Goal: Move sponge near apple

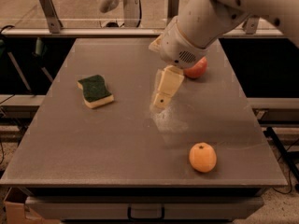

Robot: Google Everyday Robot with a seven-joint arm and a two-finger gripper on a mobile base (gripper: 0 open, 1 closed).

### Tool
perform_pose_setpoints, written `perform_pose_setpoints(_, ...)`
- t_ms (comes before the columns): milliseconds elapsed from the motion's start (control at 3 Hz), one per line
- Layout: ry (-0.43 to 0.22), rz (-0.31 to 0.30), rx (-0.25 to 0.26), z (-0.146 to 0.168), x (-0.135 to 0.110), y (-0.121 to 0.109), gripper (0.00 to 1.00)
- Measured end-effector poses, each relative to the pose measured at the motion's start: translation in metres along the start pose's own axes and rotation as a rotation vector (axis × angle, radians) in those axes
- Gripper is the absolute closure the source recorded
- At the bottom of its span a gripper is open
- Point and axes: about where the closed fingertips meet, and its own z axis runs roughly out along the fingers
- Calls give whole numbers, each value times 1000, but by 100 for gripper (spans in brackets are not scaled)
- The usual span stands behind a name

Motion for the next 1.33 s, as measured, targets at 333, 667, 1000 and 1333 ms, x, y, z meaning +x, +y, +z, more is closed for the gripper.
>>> perform_pose_setpoints(333,-120,19,18,45,-23,-36,0)
perform_pose_setpoints(667,-210,47,6,86,-39,-60,0)
perform_pose_setpoints(1000,-277,90,-12,114,-49,-65,0)
perform_pose_setpoints(1333,-321,120,-30,129,-56,-57,0)
